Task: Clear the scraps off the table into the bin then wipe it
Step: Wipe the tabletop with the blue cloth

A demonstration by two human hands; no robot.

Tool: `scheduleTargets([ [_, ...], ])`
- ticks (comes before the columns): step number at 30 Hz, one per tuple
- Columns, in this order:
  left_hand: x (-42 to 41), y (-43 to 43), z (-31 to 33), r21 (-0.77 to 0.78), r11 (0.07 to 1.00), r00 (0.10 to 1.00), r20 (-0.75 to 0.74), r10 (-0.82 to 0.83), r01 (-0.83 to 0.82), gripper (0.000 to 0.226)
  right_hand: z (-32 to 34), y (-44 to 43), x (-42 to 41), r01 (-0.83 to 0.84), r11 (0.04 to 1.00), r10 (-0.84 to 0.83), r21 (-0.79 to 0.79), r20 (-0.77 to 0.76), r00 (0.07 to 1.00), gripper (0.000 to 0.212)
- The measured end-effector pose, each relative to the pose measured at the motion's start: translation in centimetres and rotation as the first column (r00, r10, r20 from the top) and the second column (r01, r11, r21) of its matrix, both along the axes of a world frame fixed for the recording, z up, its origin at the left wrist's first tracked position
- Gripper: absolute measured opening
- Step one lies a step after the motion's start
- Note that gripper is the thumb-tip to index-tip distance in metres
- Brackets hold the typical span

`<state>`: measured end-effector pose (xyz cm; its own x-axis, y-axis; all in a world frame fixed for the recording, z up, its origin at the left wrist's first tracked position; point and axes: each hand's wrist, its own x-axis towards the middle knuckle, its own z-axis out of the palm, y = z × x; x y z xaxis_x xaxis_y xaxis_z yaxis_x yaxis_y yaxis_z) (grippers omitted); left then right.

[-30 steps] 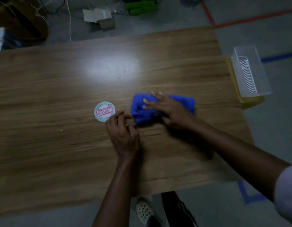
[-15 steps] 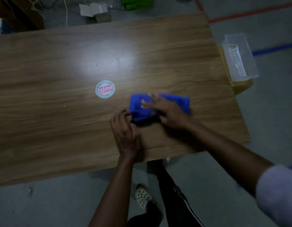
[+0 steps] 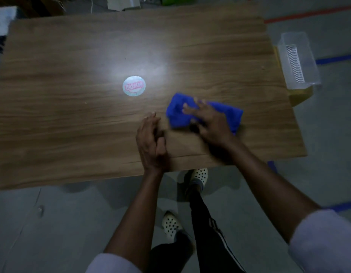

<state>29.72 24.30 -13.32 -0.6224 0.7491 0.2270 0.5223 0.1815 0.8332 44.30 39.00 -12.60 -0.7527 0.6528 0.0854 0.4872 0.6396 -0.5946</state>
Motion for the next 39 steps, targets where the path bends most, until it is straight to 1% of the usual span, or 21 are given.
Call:
scheduleTargets([
  [3, 0.3, -1.8, 0.5, -0.026, 0.998, 0.995, 0.081, 0.06, -0.058, 0.077, 0.8, -7.8, 3.1, -0.195, 0.975, 0.193, -0.105, -0.027, 0.981, 0.059],
  [5, 0.7, -3.1, 0.9, -0.052, 0.997, 0.992, 0.109, 0.059, -0.054, 0.078, 2.1, -10.8, 5.3, -0.217, 0.953, 0.213, -0.212, -0.04, 0.976, 0.058],
  [6, 0.9, -3.7, 1.1, -0.054, 0.998, 0.991, 0.123, 0.046, -0.04, 0.078, 2.9, -11.3, 6.1, -0.181, 0.955, 0.172, -0.236, -0.061, 0.983, 0.055],
  [9, 1.0, -4.8, 1.0, -0.069, 0.997, 0.996, 0.09, -0.011, 0.018, 0.081, 5.7, -9.6, 7.3, 0.158, 0.976, -0.181, -0.152, -0.148, 0.972, 0.052],
  [11, 1.1, -4.8, 0.7, -0.08, 0.996, 0.998, 0.034, -0.044, 0.046, 0.083, 6.2, -6.9, 7.1, 0.405, 0.913, -0.407, -0.046, -0.154, 0.9, 0.045],
  [13, 1.2, -4.7, 0.5, -0.067, 0.997, 0.999, 0.021, -0.036, 0.037, 0.083, 5.0, -5.1, 6.1, 0.599, 0.8, -0.599, -0.018, -0.056, 0.799, 0.043],
  [14, 1.2, -4.7, 0.3, -0.054, 0.998, 1.0, 0.021, -0.024, 0.025, 0.082, 3.9, -5.5, 5.1, 0.631, 0.775, -0.631, -0.026, 0.017, 0.775, 0.045],
  [15, 1.2, -4.8, 0.2, -0.036, 0.999, 1.0, 0.023, -0.018, 0.019, 0.081, 2.9, -7.0, 4.0, 0.565, 0.824, -0.562, -0.033, 0.065, 0.824, 0.048],
  [17, 1.0, -5.1, -0.1, 0.006, 1.0, 0.999, 0.032, -0.022, 0.022, 0.08, 1.6, -11.4, 2.8, 0.157, 0.987, -0.158, 0.013, 0.047, 0.986, 0.06],
  [18, 0.8, -5.1, -0.2, 0.024, 1.0, 0.999, 0.038, -0.017, 0.016, 0.078, 1.9, -13.0, 2.8, -0.021, 0.999, 0.02, 0.039, 0.019, 1.0, 0.068],
  [19, 0.6, -5.1, -0.3, 0.035, 0.999, 0.999, 0.047, -0.006, 0.005, 0.077, 2.5, -13.4, 2.9, -0.087, 0.994, 0.089, 0.064, -0.035, 0.995, 0.071],
  [20, 0.3, -5.1, -0.3, 0.034, 0.999, 0.999, 0.052, 0.006, -0.008, 0.076, 3.2, -13.2, 3.1, -0.024, 0.997, 0.032, 0.07, -0.103, 0.994, 0.071],
  [22, -0.4, -4.6, -0.2, -0.01, 1.0, 1.0, -0.008, 0.005, -0.005, 0.073, 3.7, -11.2, 3.6, 0.289, 0.957, -0.282, 0.014, -0.183, 0.942, 0.061],
  [23, -0.9, -4.3, -0.2, -0.045, 0.999, 0.997, -0.075, -0.009, 0.006, 0.071, 3.5, -10.3, 3.6, 0.409, 0.912, -0.404, 0.008, -0.151, 0.902, 0.053],
  [24, -1.5, -3.9, -0.2, -0.08, 0.997, 0.99, -0.138, -0.021, 0.01, 0.068, 3.3, -9.8, 3.3, 0.438, 0.899, -0.438, -0.004, -0.043, 0.898, 0.055],
  [25, -2.1, -3.5, -0.1, -0.112, 0.994, 0.981, -0.191, -0.036, 0.015, 0.066, 2.8, -9.9, 2.9, 0.394, 0.919, -0.393, 0.01, 0.106, 0.913, 0.069],
  [27, -3.4, -2.5, -0.1, -0.163, 0.986, 0.949, -0.304, -0.08, 0.031, 0.062, 1.5, -10.2, 3.0, 0.228, 0.959, -0.272, 0.166, 0.33, 0.904, 0.09],
  [29, -4.9, -1.7, -0.1, -0.217, 0.975, 0.894, -0.428, -0.131, 0.039, 0.062, 0.8, -9.6, 3.3, 0.15, 0.935, -0.272, 0.321, 0.381, 0.884, 0.09],
  [31, -6.3, -1.4, -0.3, -0.281, 0.957, 0.834, -0.51, -0.21, 0.069, 0.063, 0.5, -8.3, 3.8, 0.147, 0.937, -0.264, 0.316, 0.369, 0.891, 0.084],
  [34, -7.2, -1.2, -1.0, -0.318, 0.943, 0.841, -0.479, -0.252, 0.102, 0.064, -0.5, -5.9, 4.7, 0.178, 0.947, -0.269, 0.267, 0.36, 0.893, 0.072],
  [39, -7.8, -1.0, -1.2, -0.185, 0.975, 0.966, -0.203, -0.161, 0.123, 0.065, -1.2, -4.5, 2.9, 0.512, 0.824, -0.564, 0.24, 0.282, 0.776, 0.062],
])
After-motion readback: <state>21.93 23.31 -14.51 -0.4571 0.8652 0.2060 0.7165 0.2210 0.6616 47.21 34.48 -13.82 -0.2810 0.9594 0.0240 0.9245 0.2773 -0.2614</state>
